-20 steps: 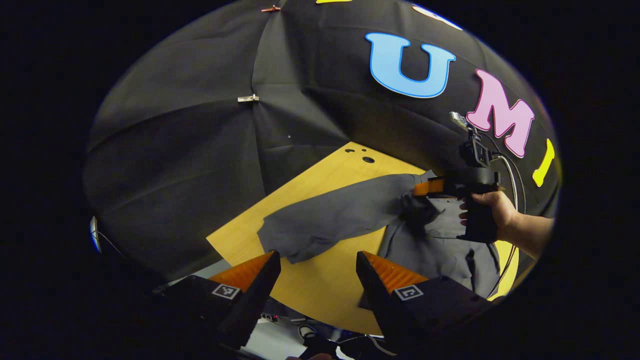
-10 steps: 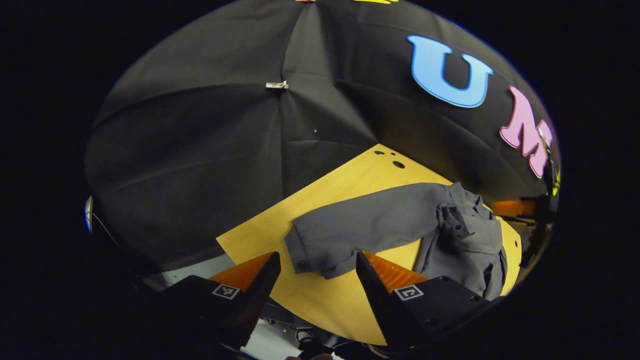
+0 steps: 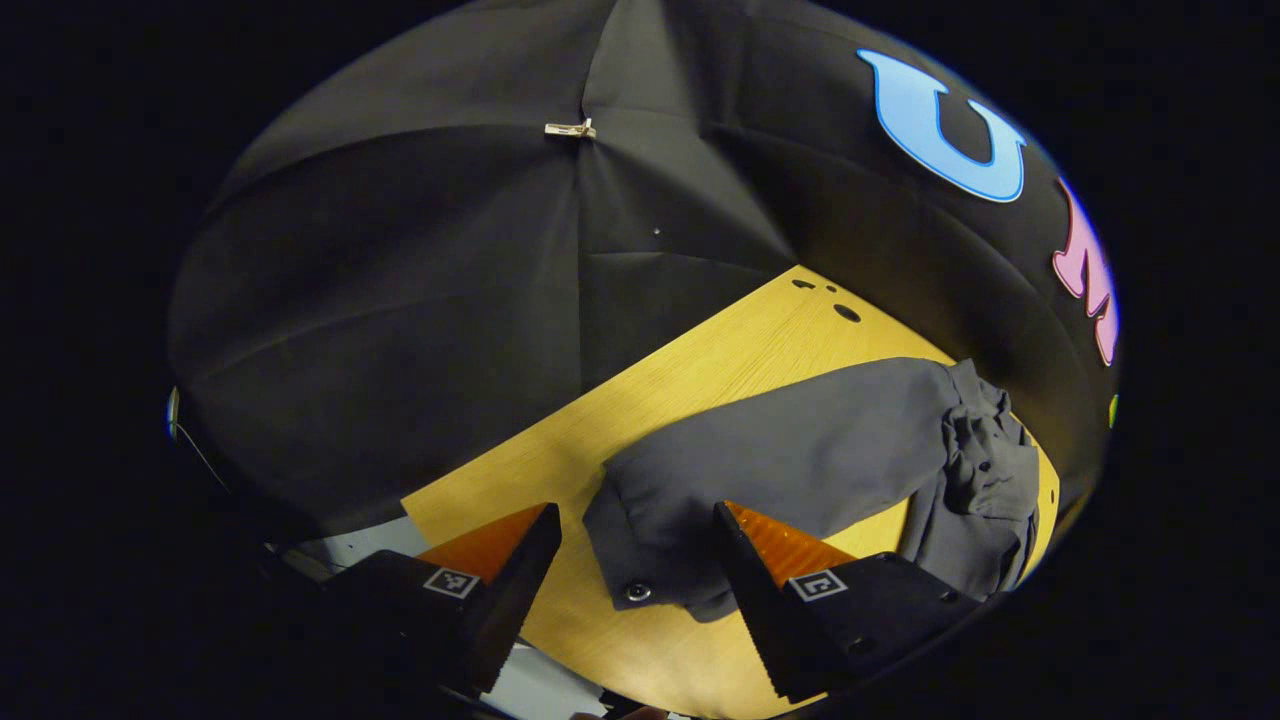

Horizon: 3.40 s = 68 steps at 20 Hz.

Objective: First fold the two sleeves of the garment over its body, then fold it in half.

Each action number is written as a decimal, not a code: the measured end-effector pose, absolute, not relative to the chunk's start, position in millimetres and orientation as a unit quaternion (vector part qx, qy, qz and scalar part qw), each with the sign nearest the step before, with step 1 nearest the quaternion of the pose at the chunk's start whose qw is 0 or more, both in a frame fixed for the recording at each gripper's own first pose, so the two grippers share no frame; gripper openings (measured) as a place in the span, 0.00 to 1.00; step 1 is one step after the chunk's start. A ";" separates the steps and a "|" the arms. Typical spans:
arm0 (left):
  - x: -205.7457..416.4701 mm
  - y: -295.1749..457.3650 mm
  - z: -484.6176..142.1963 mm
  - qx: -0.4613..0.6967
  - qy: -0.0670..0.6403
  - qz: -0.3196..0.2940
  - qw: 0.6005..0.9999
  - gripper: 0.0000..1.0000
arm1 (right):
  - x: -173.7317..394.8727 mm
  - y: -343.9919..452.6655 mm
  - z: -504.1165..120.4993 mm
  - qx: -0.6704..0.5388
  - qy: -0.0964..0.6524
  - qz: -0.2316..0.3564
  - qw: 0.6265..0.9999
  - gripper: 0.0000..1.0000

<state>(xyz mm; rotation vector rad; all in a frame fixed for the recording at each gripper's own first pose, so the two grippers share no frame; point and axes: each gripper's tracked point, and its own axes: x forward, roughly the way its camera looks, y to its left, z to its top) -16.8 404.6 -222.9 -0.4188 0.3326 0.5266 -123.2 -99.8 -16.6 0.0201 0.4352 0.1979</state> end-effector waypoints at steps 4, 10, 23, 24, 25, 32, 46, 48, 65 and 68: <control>2.3 405.7 -228.9 -0.210 0.177 0.270 0.923 0.96 | -147.9 -130.9 -28.0 0.033 0.232 0.081 0.969 0.99; 22.1 409.9 -243.2 -0.200 0.211 0.296 0.910 0.98 | -165.4 -159.4 -48.3 0.026 0.261 0.080 0.962 0.99; 47.9 380.7 -239.2 -0.136 0.247 0.265 0.922 0.17 | -152.7 -170.6 -75.3 0.098 0.286 0.088 0.949 0.99; 47.6 381.5 -238.9 -0.136 0.249 0.262 0.922 0.11 | -152.8 -171.7 -77.1 0.101 0.287 0.088 0.948 0.99; 48.6 381.5 -237.9 -0.140 0.253 0.260 0.921 0.10 | -152.8 -174.2 -79.0 0.101 0.289 0.088 0.948 0.99; 47.6 372.7 -197.1 -0.170 0.219 0.241 0.930 0.05 | -149.3 -193.7 -89.0 0.111 0.293 0.078 0.947 0.99; 110.9 236.6 -29.4 -0.116 0.107 0.099 0.982 0.05 | -144.0 -224.8 -112.6 0.139 0.296 0.051 0.944 0.99; 119.7 201.3 -13.1 -0.093 0.101 0.070 0.988 0.05 | -144.7 -238.9 -116.9 0.152 0.297 0.044 0.942 0.99; 208.3 -113.0 -44.7 -0.076 0.149 -0.142 0.976 0.05 | -135.9 -285.6 -164.2 0.179 0.340 0.048 0.922 0.99; 221.6 -148.5 -62.2 -0.076 0.170 -0.159 0.970 0.05 | -135.0 -293.9 -170.5 0.180 0.346 0.047 0.919 0.99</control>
